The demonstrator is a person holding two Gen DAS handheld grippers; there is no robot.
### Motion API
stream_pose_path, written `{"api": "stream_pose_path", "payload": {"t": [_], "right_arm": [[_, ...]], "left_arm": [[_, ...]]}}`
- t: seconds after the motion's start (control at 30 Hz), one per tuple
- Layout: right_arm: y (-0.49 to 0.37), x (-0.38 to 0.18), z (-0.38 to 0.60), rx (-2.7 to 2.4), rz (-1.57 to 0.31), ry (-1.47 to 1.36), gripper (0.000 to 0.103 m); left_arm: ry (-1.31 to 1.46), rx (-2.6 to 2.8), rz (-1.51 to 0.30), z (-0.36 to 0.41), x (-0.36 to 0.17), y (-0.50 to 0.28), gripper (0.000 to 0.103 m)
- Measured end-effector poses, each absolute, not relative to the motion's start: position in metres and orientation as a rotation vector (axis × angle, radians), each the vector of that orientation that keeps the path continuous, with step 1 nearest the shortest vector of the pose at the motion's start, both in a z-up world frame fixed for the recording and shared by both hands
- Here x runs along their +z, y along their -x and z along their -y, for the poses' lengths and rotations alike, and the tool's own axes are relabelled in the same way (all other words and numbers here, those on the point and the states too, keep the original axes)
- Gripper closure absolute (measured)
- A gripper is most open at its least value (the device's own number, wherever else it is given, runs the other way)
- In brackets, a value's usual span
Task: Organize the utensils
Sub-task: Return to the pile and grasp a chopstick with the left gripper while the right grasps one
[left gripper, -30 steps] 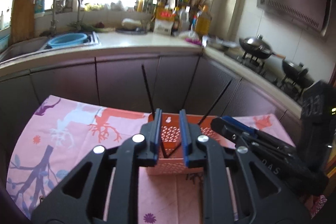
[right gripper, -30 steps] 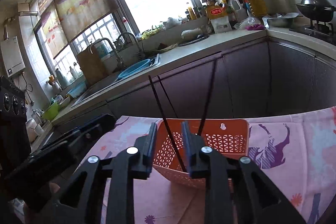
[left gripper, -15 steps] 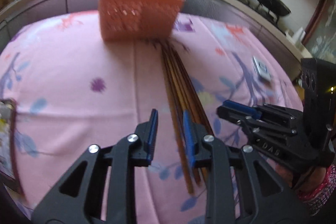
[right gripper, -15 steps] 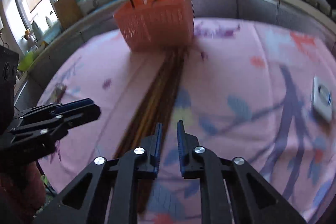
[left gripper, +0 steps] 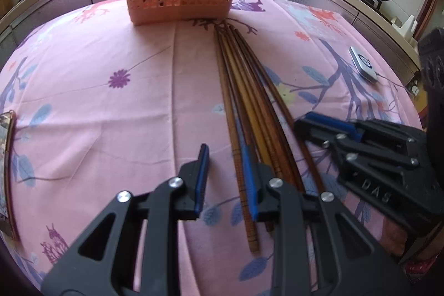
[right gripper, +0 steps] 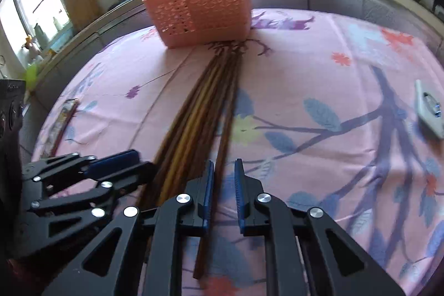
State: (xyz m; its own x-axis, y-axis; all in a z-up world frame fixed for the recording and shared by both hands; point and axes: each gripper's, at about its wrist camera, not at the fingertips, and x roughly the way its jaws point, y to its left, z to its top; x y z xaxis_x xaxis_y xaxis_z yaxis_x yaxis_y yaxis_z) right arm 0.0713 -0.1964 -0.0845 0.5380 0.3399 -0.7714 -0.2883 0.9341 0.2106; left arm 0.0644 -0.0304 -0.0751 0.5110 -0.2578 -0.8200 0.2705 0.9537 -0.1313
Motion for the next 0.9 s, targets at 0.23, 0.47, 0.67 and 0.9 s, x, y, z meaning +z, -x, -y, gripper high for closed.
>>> {"api": "stream_pose_path", "payload": {"t": [0.23, 0.47, 0.67, 0.9], "right_arm": [[-0.08, -0.089, 0.2, 0.341, -0.937, -0.044, 0.103], [-0.085, -0.081, 0.194, 0.38, -0.917, -0.068, 0.103], [-0.091, -0.089, 0.189, 0.376, -0.948, -0.029, 0.103], [-0.111, -0.088, 0.19, 0.323, -0.951, 0.045, 0.103]], "left_arm": [[-0.106, -0.244, -0.958, 0.05, -0.074, -0.079, 0.08], [-0.116, -0.232, -0.946, 0.049, -0.073, -0.089, 0.08], [-0.116, -0.213, -0.948, 0.044, -0.073, -0.088, 0.08], [-0.112, -0.178, -0.965, 0.039, -0.071, -0.112, 0.08]]}}
